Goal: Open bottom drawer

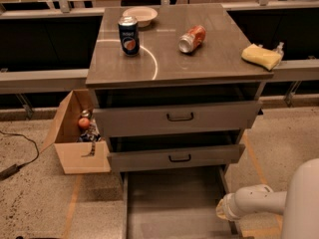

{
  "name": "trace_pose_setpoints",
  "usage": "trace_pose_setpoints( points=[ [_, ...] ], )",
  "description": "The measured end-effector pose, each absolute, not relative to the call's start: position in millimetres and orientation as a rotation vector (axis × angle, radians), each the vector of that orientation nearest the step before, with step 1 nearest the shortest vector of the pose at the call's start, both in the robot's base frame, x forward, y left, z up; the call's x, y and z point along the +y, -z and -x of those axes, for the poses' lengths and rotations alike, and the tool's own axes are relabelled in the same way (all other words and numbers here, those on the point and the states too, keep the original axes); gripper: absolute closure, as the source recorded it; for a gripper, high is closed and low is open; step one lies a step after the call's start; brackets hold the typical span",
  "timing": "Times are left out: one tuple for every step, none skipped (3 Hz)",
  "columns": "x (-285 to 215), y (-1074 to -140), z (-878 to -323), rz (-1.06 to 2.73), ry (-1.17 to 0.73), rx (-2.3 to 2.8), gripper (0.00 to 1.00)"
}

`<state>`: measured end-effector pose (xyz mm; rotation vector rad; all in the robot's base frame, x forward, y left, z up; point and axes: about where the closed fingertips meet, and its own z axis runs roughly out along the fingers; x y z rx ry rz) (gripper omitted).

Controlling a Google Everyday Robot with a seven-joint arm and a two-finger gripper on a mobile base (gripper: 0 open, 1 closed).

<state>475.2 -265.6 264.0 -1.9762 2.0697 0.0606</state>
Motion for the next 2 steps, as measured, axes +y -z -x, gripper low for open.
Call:
trace_pose_setpoints(
  points=[
    [-266.3, -274.0, -485.9, 1.911, -0.016, 2.073, 0.83],
    [-266.4, -273.3, -484.6, 1.913, -0.019, 2.074, 0.59]
  ],
)
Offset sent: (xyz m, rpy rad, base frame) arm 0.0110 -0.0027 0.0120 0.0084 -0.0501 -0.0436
